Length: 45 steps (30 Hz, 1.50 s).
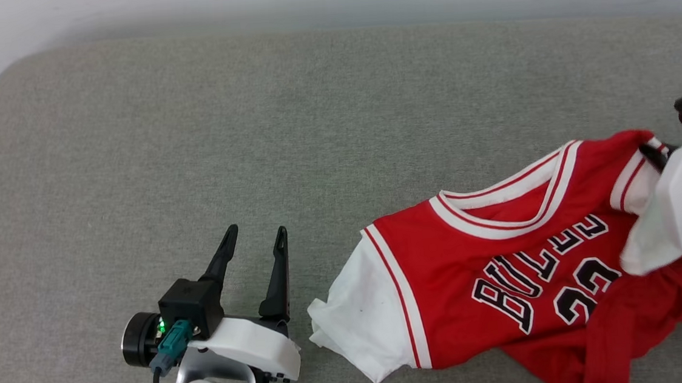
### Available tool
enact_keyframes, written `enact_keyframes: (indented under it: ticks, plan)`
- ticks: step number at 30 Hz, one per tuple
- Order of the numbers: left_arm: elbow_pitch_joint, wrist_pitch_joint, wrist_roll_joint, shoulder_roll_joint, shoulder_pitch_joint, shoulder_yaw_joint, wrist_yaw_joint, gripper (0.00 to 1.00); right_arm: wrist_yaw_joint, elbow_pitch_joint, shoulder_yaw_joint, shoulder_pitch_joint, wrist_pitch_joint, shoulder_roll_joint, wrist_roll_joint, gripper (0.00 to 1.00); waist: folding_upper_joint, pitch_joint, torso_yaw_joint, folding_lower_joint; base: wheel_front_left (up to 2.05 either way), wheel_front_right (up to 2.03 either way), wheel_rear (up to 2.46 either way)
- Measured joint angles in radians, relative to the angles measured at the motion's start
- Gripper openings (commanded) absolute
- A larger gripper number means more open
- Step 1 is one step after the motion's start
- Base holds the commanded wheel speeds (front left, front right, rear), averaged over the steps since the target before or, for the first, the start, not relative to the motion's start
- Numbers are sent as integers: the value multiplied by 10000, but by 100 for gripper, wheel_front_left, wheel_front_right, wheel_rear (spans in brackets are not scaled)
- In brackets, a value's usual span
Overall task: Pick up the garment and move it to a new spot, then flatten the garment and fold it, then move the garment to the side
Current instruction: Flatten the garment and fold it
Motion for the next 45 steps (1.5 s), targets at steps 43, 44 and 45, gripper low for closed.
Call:
enact_keyframes:
  ticks: [43,44,45]
  plan:
    - [282,-75,-77,226,92,178,176,100,0,2452,-999,911,-4972,2537,52,100,0,-515,-624,-1,0,0,0]
    - [242,-61,-71,232,92,165,196,100,0,2293,-978,957,-4698,2531,125,100,0,-523,-665,-1,0,0,0]
    - [207,-50,-71,236,92,159,222,100,0,2161,-965,988,-4439,2522,134,100,0,-512,-687,-1,0,0,0]
